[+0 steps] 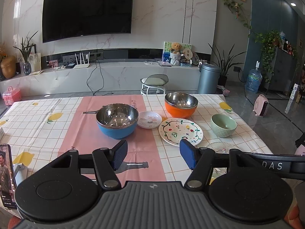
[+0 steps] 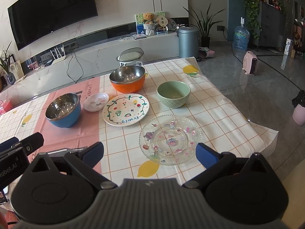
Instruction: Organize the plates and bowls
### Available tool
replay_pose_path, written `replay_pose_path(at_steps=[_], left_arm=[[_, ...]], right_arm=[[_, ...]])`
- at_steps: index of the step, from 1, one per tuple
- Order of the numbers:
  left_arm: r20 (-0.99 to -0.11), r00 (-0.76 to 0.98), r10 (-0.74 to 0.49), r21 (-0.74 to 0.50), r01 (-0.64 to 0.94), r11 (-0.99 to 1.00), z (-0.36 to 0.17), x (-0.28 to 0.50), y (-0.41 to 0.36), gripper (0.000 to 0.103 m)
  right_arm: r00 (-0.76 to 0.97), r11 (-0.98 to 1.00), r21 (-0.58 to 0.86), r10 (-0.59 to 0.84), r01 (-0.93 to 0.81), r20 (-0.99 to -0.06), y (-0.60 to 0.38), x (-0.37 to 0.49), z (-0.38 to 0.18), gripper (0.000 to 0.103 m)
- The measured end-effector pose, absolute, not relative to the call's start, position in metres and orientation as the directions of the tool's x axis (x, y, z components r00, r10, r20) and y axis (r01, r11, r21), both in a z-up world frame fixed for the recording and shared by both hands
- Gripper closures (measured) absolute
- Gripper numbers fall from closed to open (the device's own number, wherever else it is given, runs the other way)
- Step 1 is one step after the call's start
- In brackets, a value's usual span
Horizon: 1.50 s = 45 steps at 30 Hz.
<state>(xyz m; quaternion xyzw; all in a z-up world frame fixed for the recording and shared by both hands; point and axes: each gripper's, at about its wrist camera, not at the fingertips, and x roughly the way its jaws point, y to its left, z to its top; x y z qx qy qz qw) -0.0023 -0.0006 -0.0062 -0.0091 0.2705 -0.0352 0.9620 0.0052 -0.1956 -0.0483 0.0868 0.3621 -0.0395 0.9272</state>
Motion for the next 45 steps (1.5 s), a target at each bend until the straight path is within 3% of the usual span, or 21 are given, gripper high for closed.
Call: replay_pose_path(at_steps=[45], left_arm=[[-0.525, 0.846, -0.096, -0.06, 0.076, 0.995, -0.021, -0.006, -0.007, 0.028]], right_arm=[[0.762, 0.984, 0.105, -0.041, 0.142, -0.646, -0.21, 0.007, -0.056, 0.003]])
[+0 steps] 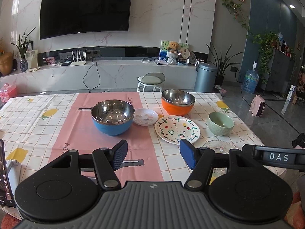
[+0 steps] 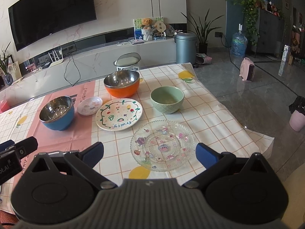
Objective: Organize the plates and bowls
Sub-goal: 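Reach the left gripper to the clear glass plate rim and close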
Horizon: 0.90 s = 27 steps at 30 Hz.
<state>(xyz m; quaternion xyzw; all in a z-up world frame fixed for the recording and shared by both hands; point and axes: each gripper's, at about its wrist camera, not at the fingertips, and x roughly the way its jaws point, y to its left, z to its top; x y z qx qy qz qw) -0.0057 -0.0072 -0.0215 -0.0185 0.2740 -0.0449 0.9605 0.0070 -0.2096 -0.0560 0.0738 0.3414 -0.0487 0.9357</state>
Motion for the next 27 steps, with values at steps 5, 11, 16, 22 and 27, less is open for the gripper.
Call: replay_pose_path(at_steps=[5, 11, 16, 22, 27], left_arm=[[-0.548, 0.822, -0.152, -0.12, 0.102, 0.987, -0.034, 0.006, -0.008, 0.036], [-0.588, 0.772, -0.241, -0.203, 0.148, 0.968, -0.048, 0.029, -0.019, 0.04], [-0.587, 0.755, -0.292, -0.169, 0.239, 0.956, -0.059, 0.042, -0.044, 0.041], [-0.607, 0.753, -0.252, -0.117, 0.228, 0.966, -0.077, 0.06, -0.065, 0.041], [-0.631, 0.738, -0.241, -0.114, 0.219, 0.969, -0.092, 0.075, -0.072, 0.026]], right_arm=[[0.834, 0.977, 0.144, -0.053, 0.157, -0.55, -0.238, 0.006, -0.067, 0.003], [0.925, 0.998, 0.038, -0.039, 0.057, -0.378, -0.25, -0.002, -0.084, 0.002], [0.9, 0.999, 0.001, -0.028, 0.032, -0.435, -0.257, 0.011, -0.102, 0.003], [0.889, 0.995, 0.057, -0.046, 0.081, -0.456, -0.276, 0.021, -0.121, 0.003], [0.874, 0.99, 0.092, -0.049, 0.107, -0.483, -0.292, 0.031, -0.139, 0.004]])
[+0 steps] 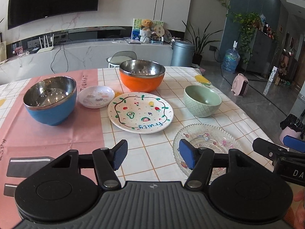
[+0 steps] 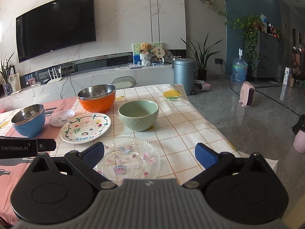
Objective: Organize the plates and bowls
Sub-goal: 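Reach the left gripper to the clear glass plate rim and close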
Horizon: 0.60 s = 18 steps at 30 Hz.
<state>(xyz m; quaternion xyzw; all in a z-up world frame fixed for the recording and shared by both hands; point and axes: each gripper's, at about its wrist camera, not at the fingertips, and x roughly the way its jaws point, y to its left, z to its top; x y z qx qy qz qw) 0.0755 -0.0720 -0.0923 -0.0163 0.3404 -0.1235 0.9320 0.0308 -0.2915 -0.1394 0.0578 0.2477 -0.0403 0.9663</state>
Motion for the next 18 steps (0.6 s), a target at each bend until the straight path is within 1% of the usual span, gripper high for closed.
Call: replay_pose_path(at_steps=[2, 4, 6, 10, 12, 13, 15, 16, 18], left_arm=[[-0.649, 0.722, -0.239, -0.112, 0.22, 0.969, -0.096, 0.08, -0.074, 0.026], [-0.635, 0.733, -0.243, -0.128, 0.21, 0.969, -0.097, 0.08, -0.074, 0.025], [-0.651, 0.722, -0.234, -0.134, 0.194, 0.972, -0.096, 0.085, -0.077, 0.018], [-0.646, 0.74, -0.19, -0.105, 0.16, 0.982, -0.101, 0.091, -0.083, 0.02], [-0.639, 0.745, -0.19, -0.097, 0.167, 0.981, -0.105, 0.095, -0.088, 0.03], [-0.639, 0.744, -0.193, -0.096, 0.172, 0.98, -0.105, 0.095, -0.09, 0.032], [-0.615, 0.761, -0.207, -0.093, 0.191, 0.977, -0.107, 0.094, -0.093, 0.041], [-0.606, 0.764, -0.22, -0.096, 0.204, 0.974, -0.107, 0.094, -0.094, 0.042], [-0.609, 0.743, -0.279, -0.15, 0.238, 0.96, -0.108, 0.098, -0.093, 0.052]], right_arm=[[0.867, 0.985, 0.123, -0.045, 0.122, -0.497, -0.298, 0.035, -0.146, 0.004], [0.863, 0.981, 0.144, -0.042, 0.132, -0.504, -0.303, 0.037, -0.151, 0.004], [0.861, 0.979, 0.15, -0.045, 0.139, -0.506, -0.305, 0.039, -0.154, 0.004], [0.858, 0.972, 0.162, -0.067, 0.172, -0.509, -0.306, 0.043, -0.159, 0.004], [0.861, 0.967, 0.19, -0.053, 0.171, -0.506, -0.309, 0.045, -0.16, 0.004], [0.86, 0.964, 0.202, -0.048, 0.172, -0.508, -0.311, 0.047, -0.16, 0.004], [0.856, 0.96, 0.216, -0.042, 0.177, -0.515, -0.313, 0.051, -0.161, 0.004], [0.853, 0.958, 0.222, -0.039, 0.18, -0.52, -0.314, 0.052, -0.162, 0.004], [0.845, 0.954, 0.238, -0.031, 0.185, -0.534, -0.317, 0.056, -0.165, 0.004]])
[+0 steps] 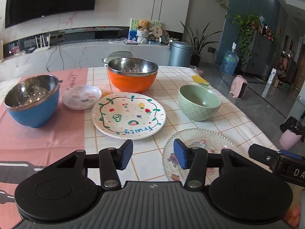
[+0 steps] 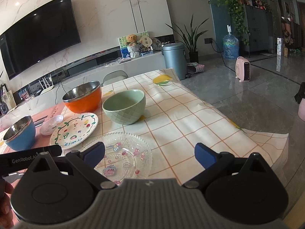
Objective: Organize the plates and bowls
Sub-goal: 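Reach the left gripper to the clear glass plate rim and close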
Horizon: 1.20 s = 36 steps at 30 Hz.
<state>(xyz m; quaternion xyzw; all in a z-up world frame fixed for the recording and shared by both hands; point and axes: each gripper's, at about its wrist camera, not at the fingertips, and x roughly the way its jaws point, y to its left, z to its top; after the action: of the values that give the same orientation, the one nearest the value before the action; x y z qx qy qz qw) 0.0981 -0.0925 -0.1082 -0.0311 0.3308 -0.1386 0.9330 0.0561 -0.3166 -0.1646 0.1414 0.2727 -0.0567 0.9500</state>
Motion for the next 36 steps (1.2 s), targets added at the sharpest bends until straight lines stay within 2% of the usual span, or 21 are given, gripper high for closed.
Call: replay_pose_path(at_steps=[2, 6, 12, 17, 26, 28, 32, 36], left_arm=[[-0.626, 0.723, -0.294, -0.183, 0.23, 0.956, -0.111, 0.104, -0.092, 0.055], [-0.65, 0.707, -0.279, -0.212, 0.183, 0.96, -0.117, 0.11, -0.087, 0.054], [-0.667, 0.664, -0.338, -0.293, 0.183, 0.938, -0.128, 0.115, -0.082, 0.054], [-0.688, 0.628, -0.364, -0.336, 0.169, 0.927, -0.137, 0.12, -0.082, 0.054], [-0.68, 0.621, -0.39, -0.368, 0.171, 0.914, -0.142, 0.123, -0.08, 0.055], [-0.681, 0.617, -0.393, -0.372, 0.171, 0.912, -0.142, 0.125, -0.082, 0.059], [-0.685, 0.605, -0.406, -0.368, 0.193, 0.91, -0.143, 0.126, -0.09, 0.072], [-0.691, 0.6, -0.403, -0.351, 0.209, 0.913, -0.144, 0.125, -0.097, 0.082]], right_arm=[[0.837, 0.948, 0.253, -0.025, 0.194, -0.547, -0.32, 0.059, -0.168, 0.005], [0.809, 0.945, 0.243, -0.038, 0.22, -0.587, -0.322, 0.066, -0.173, 0.02], [0.781, 0.922, 0.31, 0.014, 0.231, -0.625, -0.331, 0.074, -0.183, 0.024], [0.758, 0.907, 0.339, 0.034, 0.25, -0.651, -0.33, 0.079, -0.191, 0.032], [0.761, 0.912, 0.338, 0.045, 0.234, -0.648, -0.325, 0.084, -0.193, 0.052], [0.761, 0.91, 0.346, 0.054, 0.23, -0.647, -0.325, 0.085, -0.193, 0.06], [0.763, 0.909, 0.356, 0.07, 0.217, -0.643, -0.323, 0.089, -0.194, 0.065], [0.764, 0.904, 0.368, 0.077, 0.218, -0.641, -0.323, 0.09, -0.196, 0.079]])
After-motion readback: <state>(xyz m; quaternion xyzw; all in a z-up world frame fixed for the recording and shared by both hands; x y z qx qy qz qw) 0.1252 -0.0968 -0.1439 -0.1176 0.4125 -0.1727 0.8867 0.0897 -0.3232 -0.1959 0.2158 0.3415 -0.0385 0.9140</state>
